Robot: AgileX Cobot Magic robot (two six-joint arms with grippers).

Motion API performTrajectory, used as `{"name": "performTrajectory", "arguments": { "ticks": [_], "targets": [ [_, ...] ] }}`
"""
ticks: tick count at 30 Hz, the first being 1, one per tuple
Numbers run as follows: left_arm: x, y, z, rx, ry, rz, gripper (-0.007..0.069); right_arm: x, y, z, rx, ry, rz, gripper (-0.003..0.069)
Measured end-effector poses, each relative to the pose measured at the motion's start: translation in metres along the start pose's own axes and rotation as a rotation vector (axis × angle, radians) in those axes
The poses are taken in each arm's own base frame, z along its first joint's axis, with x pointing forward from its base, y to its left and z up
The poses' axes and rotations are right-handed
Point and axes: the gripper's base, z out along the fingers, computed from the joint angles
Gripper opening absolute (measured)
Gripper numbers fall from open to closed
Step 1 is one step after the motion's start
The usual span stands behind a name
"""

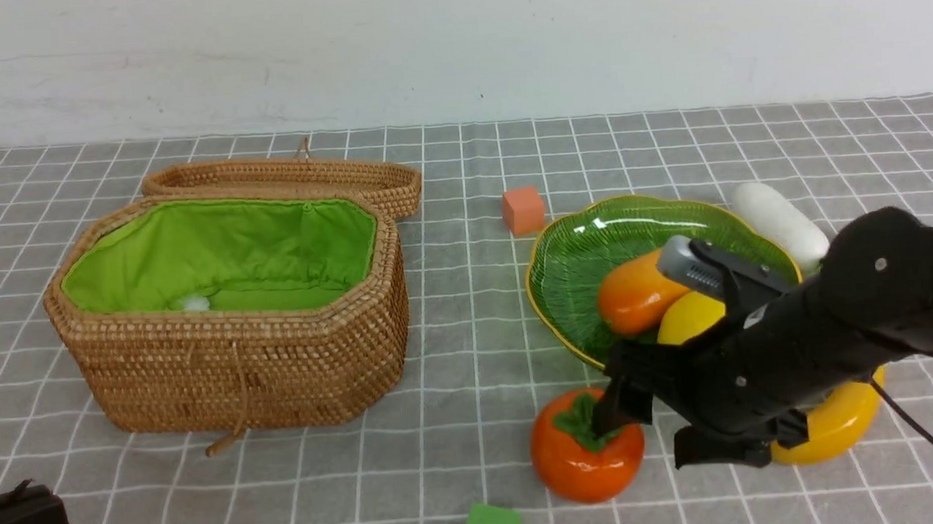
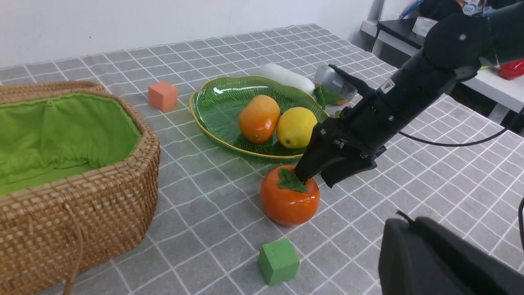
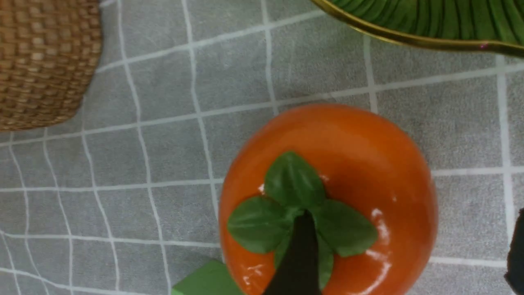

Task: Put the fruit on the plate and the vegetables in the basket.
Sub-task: Grab a tomato with your right arm and place it on the plate on the right.

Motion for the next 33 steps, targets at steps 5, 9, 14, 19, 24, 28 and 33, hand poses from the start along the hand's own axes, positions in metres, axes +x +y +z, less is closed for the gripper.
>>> {"name": "performTrajectory", "arguments": {
  "ticks": [5, 9, 14, 19, 24, 28, 33],
  "targets": [
    [0.0, 0.0, 0.0, 0.0, 0.002, 0.0, -0.0013, 0.0, -0.002, 0.01, -0.015, 0.019, 0.006, 0.0622],
    [0.0, 0.0, 0.0, 0.0, 0.002, 0.0, -0.0013, 0.0, -0.001, 0.014, -0.034, 0.018, 0.011, 0.0615],
    [0.0, 0.0, 0.0, 0.0, 0.002, 0.0, -0.0013, -0.001, -0.001, 0.018, -0.052, 0.02, 0.028, 0.0605],
    [0.001, 0.0, 0.0, -0.001, 0.004, 0.0, -0.0013, 0.002, 0.006, 0.021, -0.059, 0.014, -0.003, 0.0594],
    [0.001, 0.0, 0.0, -0.001, 0.005, 0.0, -0.0013, 0.007, 0.018, 0.025, -0.068, -0.007, -0.071, 0.0594],
    [0.001, 0.0, 0.0, -0.001, 0.006, 0.0, -0.0013, 0.008, 0.023, 0.026, -0.072, -0.022, -0.096, 0.0594],
    [0.001, 0.0, 0.0, -0.001, 0.007, 0.0, -0.0013, 0.002, 0.027, 0.03, -0.075, -0.033, -0.121, 0.0594]
  ]
}}
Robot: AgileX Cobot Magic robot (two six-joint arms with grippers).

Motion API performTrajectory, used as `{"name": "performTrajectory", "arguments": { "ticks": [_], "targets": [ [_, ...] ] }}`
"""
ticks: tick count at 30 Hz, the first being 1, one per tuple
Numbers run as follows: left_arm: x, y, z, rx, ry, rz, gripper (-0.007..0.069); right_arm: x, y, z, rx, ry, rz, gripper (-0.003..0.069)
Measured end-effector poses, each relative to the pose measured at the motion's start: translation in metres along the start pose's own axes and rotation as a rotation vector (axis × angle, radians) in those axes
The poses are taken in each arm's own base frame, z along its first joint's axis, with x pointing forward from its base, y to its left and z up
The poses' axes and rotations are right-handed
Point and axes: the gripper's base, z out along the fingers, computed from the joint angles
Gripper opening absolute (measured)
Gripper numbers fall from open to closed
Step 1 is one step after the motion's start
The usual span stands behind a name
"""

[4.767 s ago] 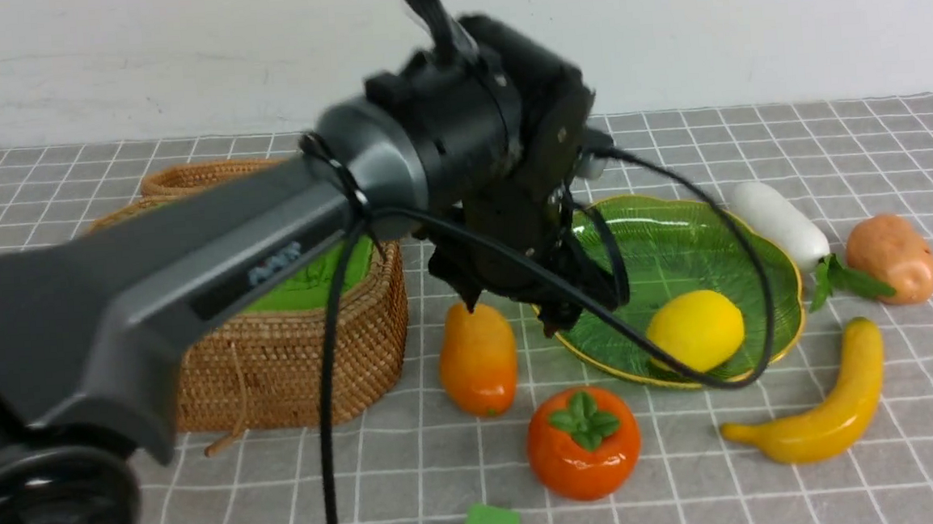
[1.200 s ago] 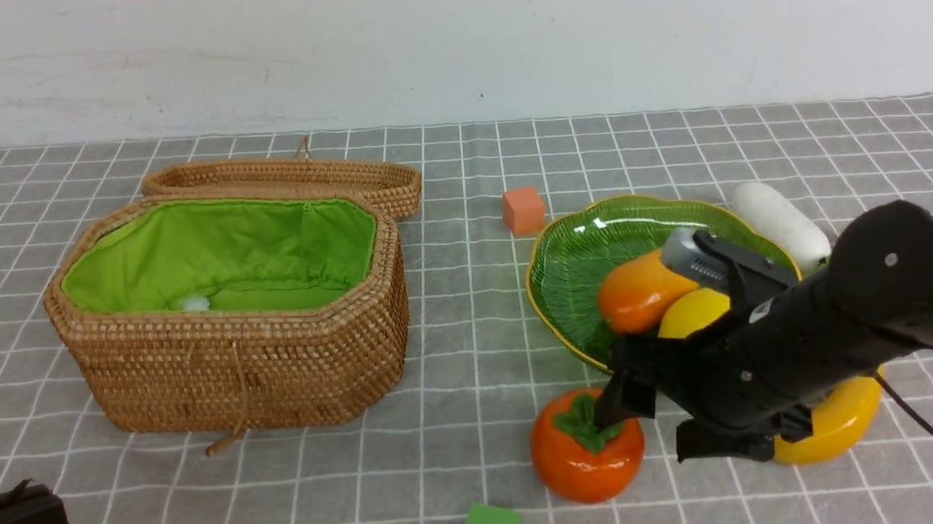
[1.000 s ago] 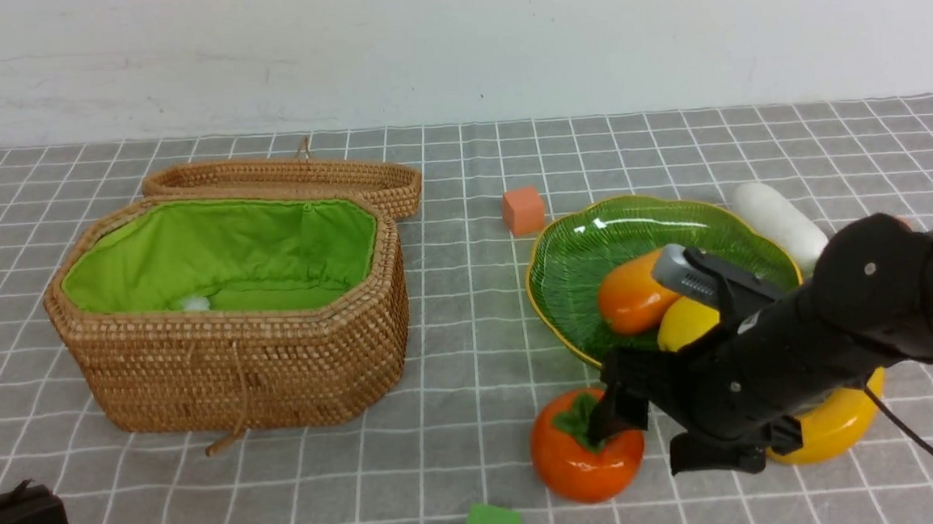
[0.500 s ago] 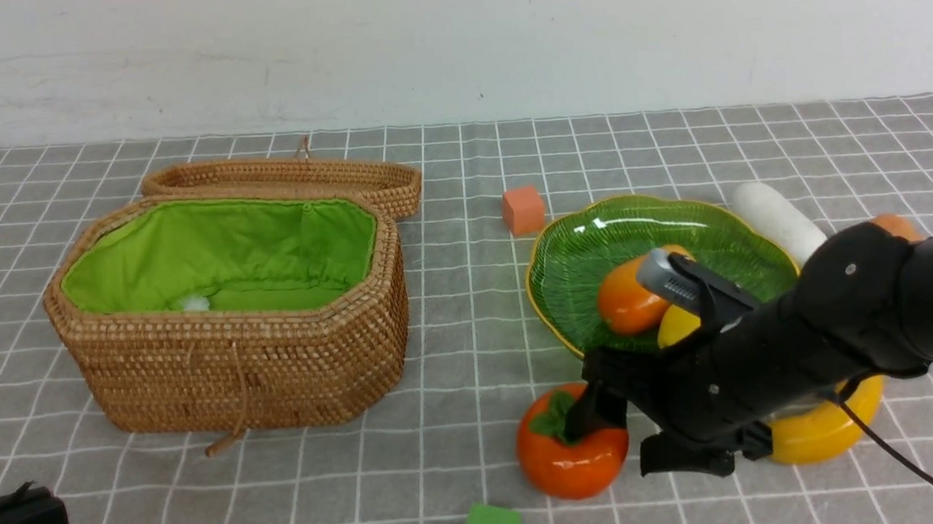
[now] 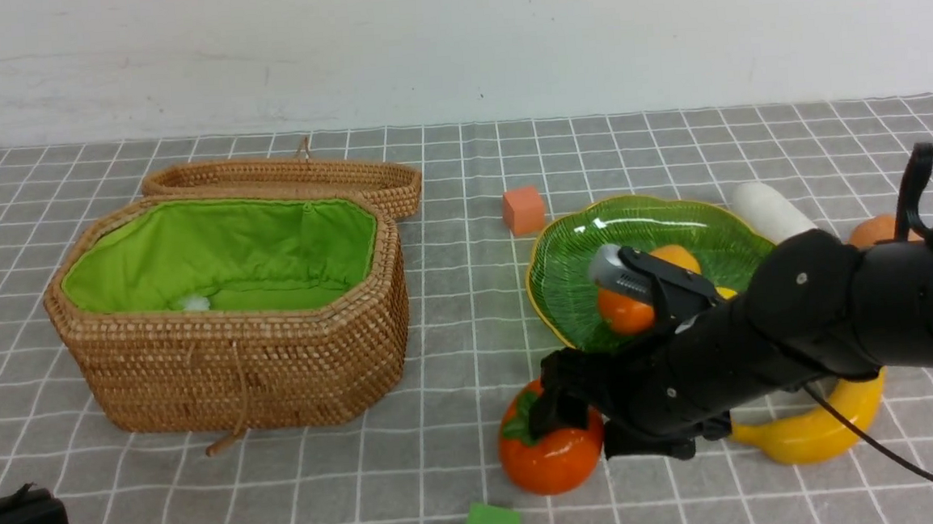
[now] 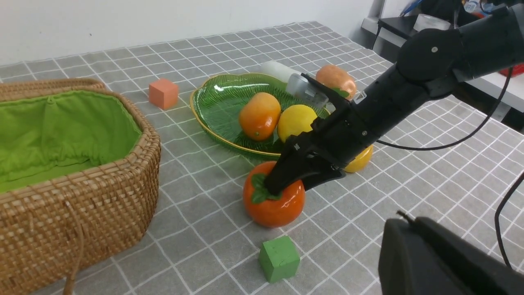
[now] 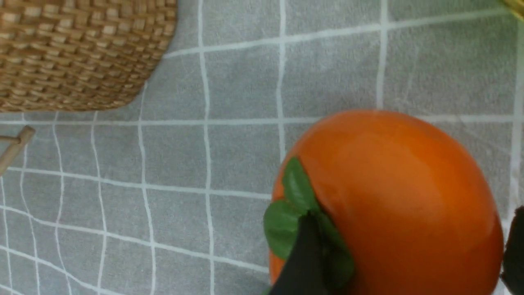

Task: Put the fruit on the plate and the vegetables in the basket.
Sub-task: Grab a tomato with your right arm and place it on the plate on the right.

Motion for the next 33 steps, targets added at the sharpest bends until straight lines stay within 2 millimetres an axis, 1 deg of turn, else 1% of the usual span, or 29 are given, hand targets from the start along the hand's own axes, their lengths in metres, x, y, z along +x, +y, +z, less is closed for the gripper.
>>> {"name": "performTrajectory", "arguments": {
  "ticks": [2, 4, 8, 12, 16, 18, 20, 23, 24, 26, 28, 29, 30, 33],
  "targets": [
    [0.0, 0.0, 0.0, 0.0, 0.0, 0.0, -0.0013, -0.003, 0.002, 0.003, -0.002, 0.0, -0.017, 0.0594],
    [0.0, 0.0, 0.0, 0.0, 0.0, 0.0, -0.0013, -0.007, 0.004, 0.011, -0.005, 0.008, -0.034, 0.0594],
    [0.0, 0.0, 0.0, 0.0, 0.001, 0.0, -0.0013, -0.008, 0.006, 0.019, -0.005, 0.027, -0.04, 0.0577],
    [0.0, 0.0, 0.0, 0.0, 0.002, 0.0, -0.0013, -0.009, 0.007, 0.018, -0.005, 0.027, -0.059, 0.0509],
    [0.0, 0.0, 0.0, -0.001, 0.003, 0.0, -0.0013, -0.009, 0.008, 0.018, -0.008, 0.041, -0.078, 0.0509],
    [0.0, 0.0, 0.0, -0.001, 0.003, 0.0, -0.0013, -0.009, 0.014, 0.012, -0.026, 0.052, -0.109, 0.0509],
    [0.0, 0.0, 0.0, -0.001, 0.003, -0.001, -0.0013, -0.011, 0.02, 0.002, -0.045, 0.055, -0.133, 0.0509],
    [0.0, 0.0, 0.002, -0.003, 0.012, -0.001, -0.0013, -0.019, 0.037, -0.031, -0.087, 0.007, -0.209, 0.0509],
    [0.001, 0.0, 0.004, -0.004, 0.02, -0.001, -0.0013, -0.024, 0.042, -0.044, -0.1, -0.027, -0.23, 0.0509],
    [0.001, 0.0, 0.009, -0.008, 0.04, -0.001, -0.0013, -0.04, 0.044, -0.068, -0.096, -0.113, -0.256, 0.0509],
    [0.0, 0.0, 0.013, -0.012, 0.057, -0.001, -0.0013, -0.064, 0.031, -0.086, -0.058, -0.212, -0.237, 0.0509],
    [0.0, 0.0, 0.014, -0.012, 0.057, -0.001, -0.0013, -0.067, 0.029, -0.087, -0.054, -0.222, -0.236, 0.0509],
    [-0.001, 0.0, 0.018, -0.013, 0.061, -0.001, -0.0013, -0.086, 0.012, -0.092, -0.009, -0.295, -0.209, 0.0509],
    [-0.002, 0.0, 0.023, -0.012, 0.057, -0.001, -0.0013, -0.108, -0.013, -0.081, 0.056, -0.355, -0.179, 0.0509]
  ]
}}
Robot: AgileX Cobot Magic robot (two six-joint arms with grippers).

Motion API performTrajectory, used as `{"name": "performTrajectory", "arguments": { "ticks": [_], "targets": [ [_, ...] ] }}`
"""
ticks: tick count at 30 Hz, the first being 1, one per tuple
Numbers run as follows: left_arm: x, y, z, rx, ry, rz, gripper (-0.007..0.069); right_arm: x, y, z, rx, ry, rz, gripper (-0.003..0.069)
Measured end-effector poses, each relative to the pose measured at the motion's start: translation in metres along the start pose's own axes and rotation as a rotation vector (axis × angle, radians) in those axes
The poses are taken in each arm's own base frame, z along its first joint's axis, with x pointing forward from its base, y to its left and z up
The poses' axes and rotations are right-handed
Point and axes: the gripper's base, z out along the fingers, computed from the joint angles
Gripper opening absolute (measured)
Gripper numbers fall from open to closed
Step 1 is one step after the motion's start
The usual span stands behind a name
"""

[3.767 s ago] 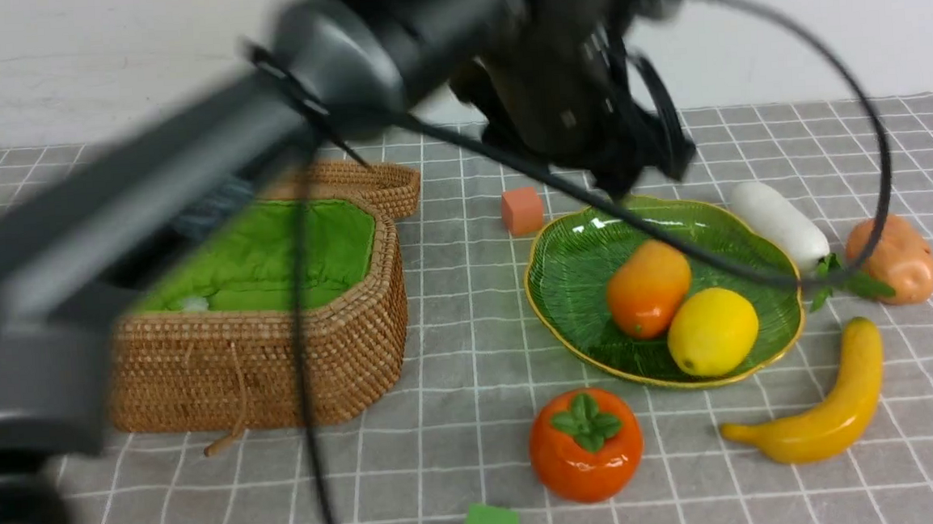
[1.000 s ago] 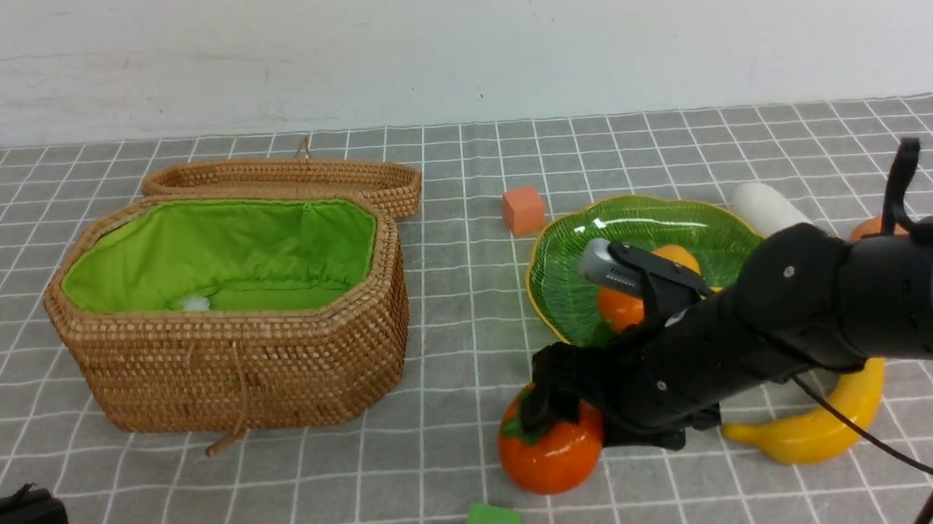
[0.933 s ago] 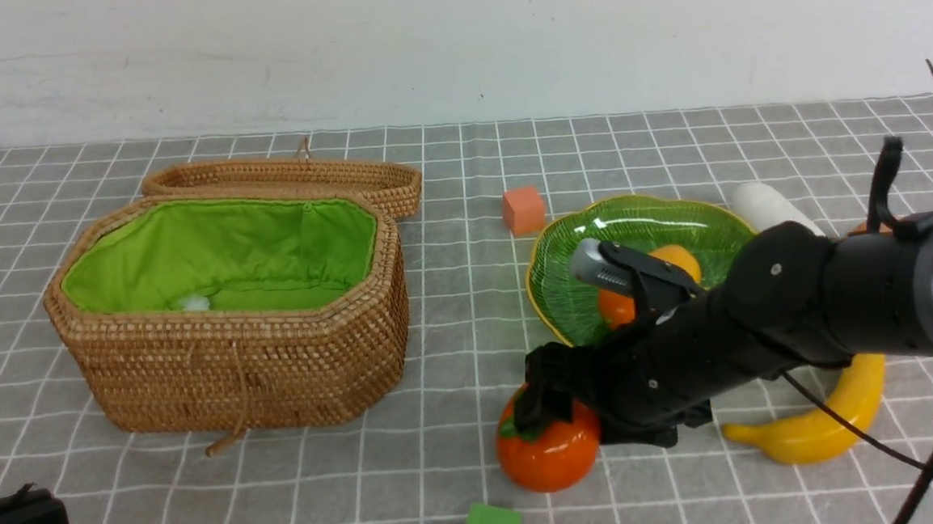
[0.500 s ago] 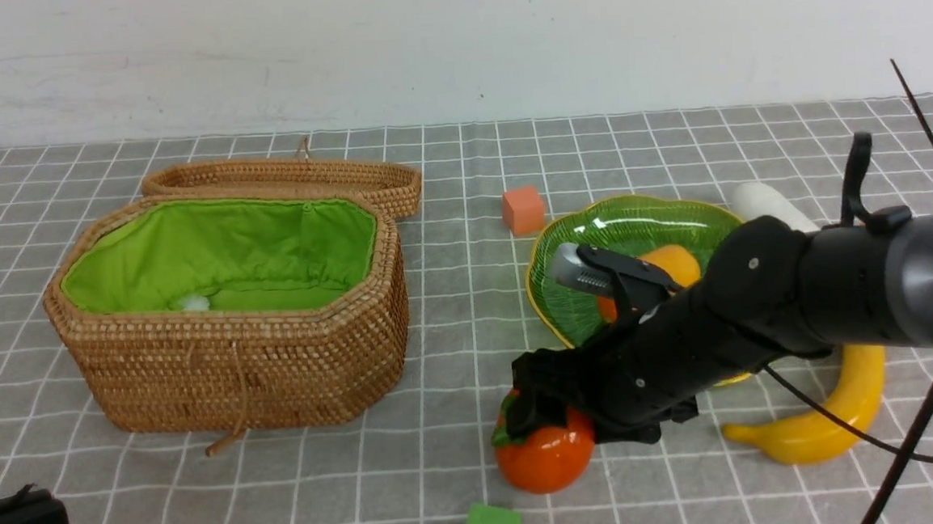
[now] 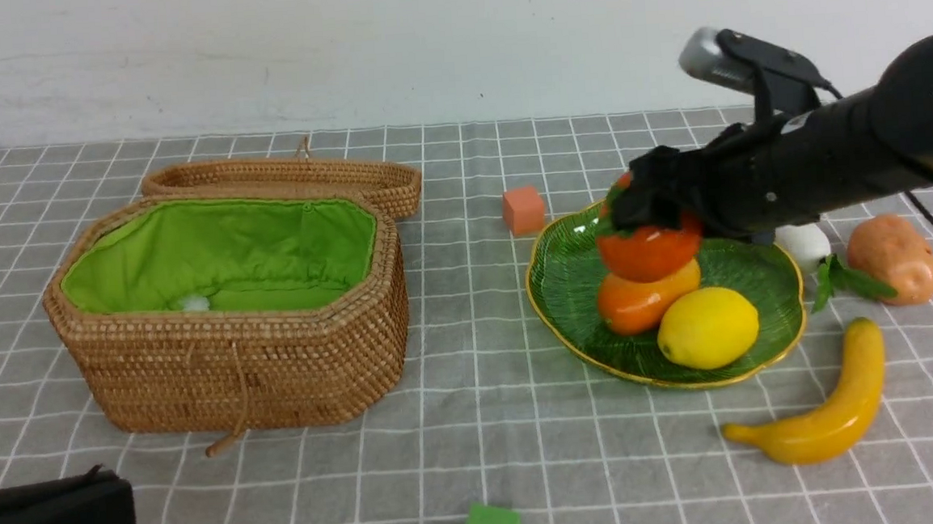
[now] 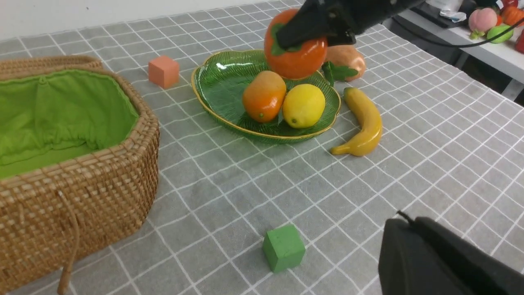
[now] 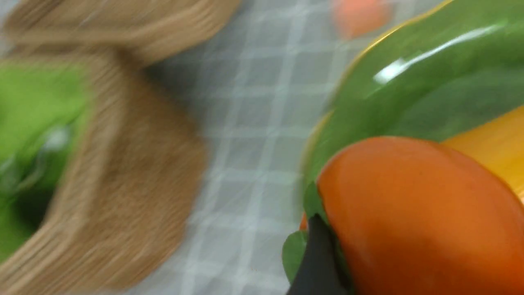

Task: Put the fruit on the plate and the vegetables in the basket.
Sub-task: Grab a tomato with your right arm and place it on the plate on the right.

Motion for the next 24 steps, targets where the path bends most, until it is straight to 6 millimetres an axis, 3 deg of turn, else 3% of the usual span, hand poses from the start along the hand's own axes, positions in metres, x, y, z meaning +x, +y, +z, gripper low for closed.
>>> {"name": "performTrajectory", "arguments": {
  "ticks": [8, 11, 18, 24],
  "targets": [
    [-0.001, 0.0, 0.007, -0.002, 0.011, 0.0, -0.0013, -0.014, -0.02, 0.062, 0.052, -0.048, -0.006, 0.0509],
    [-0.001, -0.001, 0.008, 0.002, 0.007, -0.007, -0.0013, -0.018, -0.021, 0.073, 0.053, -0.064, -0.003, 0.0509],
    [-0.002, -0.001, 0.008, 0.009, -0.004, -0.015, -0.0013, -0.018, -0.023, 0.082, 0.052, -0.069, 0.019, 0.0529],
    [-0.002, -0.002, 0.008, 0.018, -0.003, -0.031, -0.0013, -0.019, -0.022, 0.082, 0.051, -0.069, 0.018, 0.0675]
  ]
}}
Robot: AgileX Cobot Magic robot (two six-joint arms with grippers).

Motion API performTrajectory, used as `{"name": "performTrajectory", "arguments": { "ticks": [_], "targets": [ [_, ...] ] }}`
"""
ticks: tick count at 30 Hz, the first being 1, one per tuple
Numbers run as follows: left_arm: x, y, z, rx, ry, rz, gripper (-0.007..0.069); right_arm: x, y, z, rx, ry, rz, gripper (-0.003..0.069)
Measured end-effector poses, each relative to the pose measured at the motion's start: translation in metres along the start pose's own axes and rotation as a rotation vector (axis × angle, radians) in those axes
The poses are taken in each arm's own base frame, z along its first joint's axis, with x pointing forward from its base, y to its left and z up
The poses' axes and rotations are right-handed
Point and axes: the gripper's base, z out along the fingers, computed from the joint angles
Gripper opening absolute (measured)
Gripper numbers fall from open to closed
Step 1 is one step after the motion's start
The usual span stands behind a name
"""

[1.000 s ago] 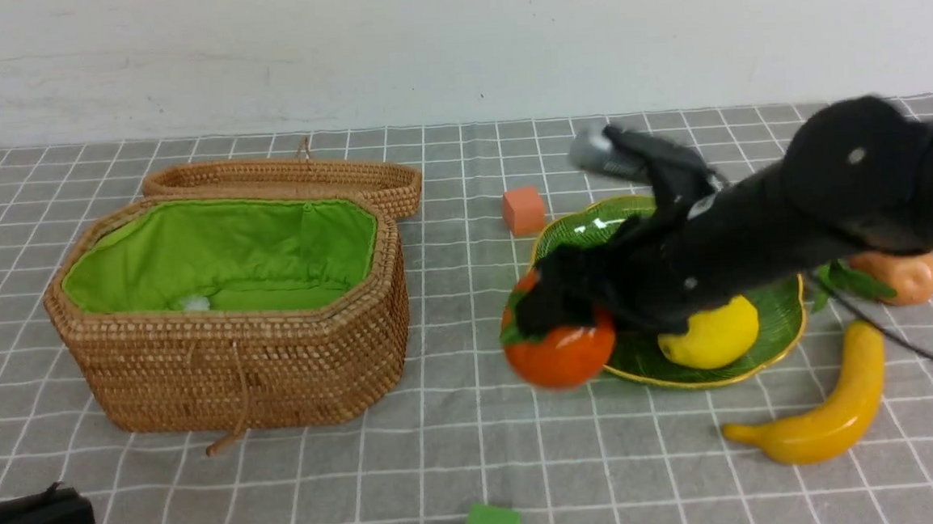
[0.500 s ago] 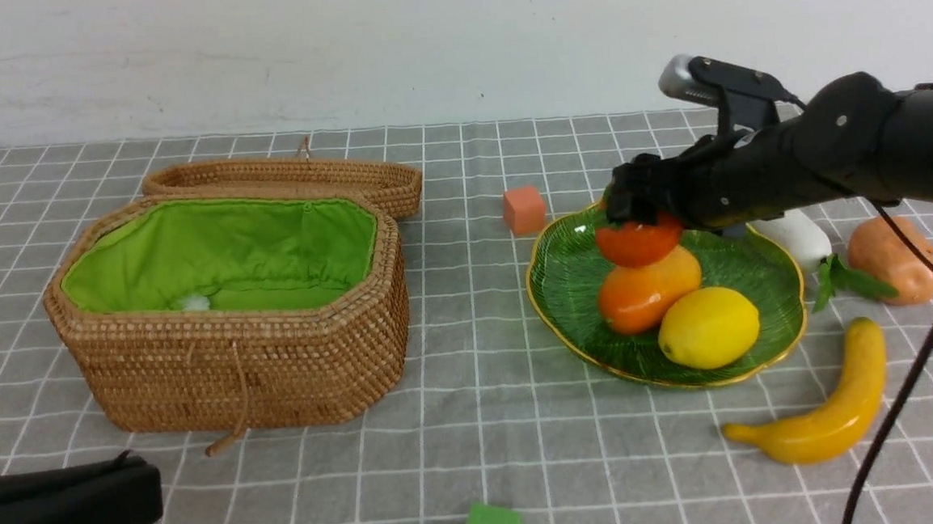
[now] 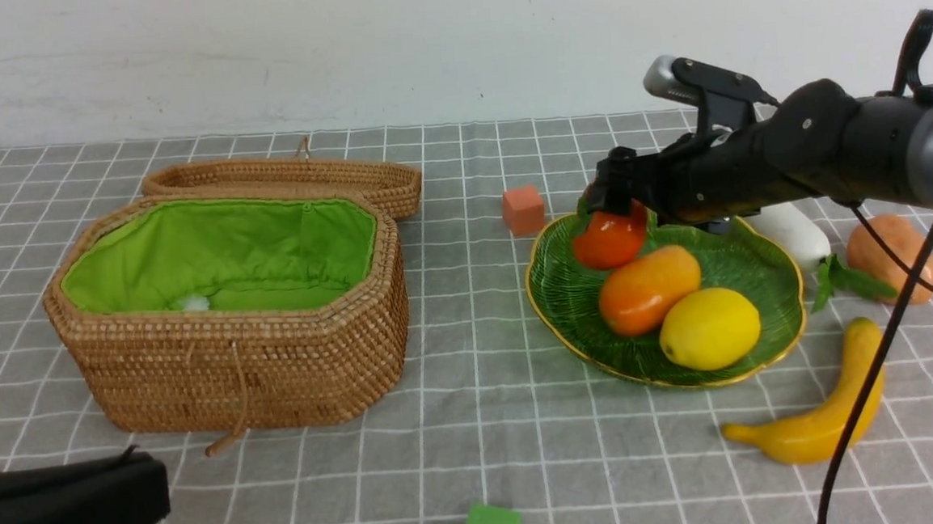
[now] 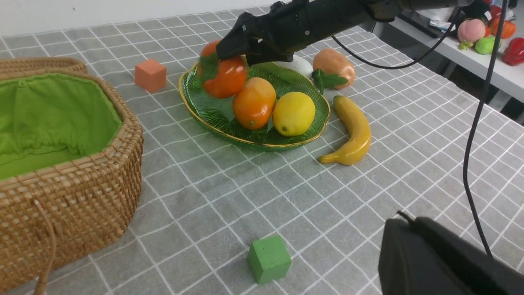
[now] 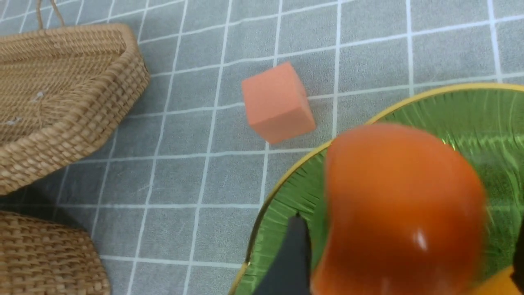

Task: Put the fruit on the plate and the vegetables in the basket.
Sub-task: Grab a tomato with your right arm and place it on the plate on the right, then use the right arm to grab a banana and put it into the right plate

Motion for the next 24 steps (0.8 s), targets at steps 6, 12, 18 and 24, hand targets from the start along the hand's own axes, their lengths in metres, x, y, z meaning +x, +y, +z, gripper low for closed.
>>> {"name": "performTrajectory", "arguments": {
  "ticks": [6, 12, 18, 24],
  "targets": [
    [0.0, 0.0, 0.0, 0.004, 0.0, -0.006, -0.0013, 0.0, 0.002, -0.014, -0.008, 0.089, -0.081, 0.0602],
    [0.0, 0.0, 0.0, 0.004, 0.0, 0.025, -0.0013, -0.022, -0.003, -0.101, 0.009, 0.25, -0.123, 0.0295],
    [0.0, 0.0, 0.0, 0.004, 0.0, 0.046, -0.0013, 0.002, -0.033, -0.166, 0.259, 0.432, 0.046, 0.0087],
    [0.0, 0.0, 0.0, 0.004, 0.001, 0.075, -0.0013, 0.058, -0.065, -0.163, 0.453, 0.462, 0.258, 0.0198]
  ]
}}
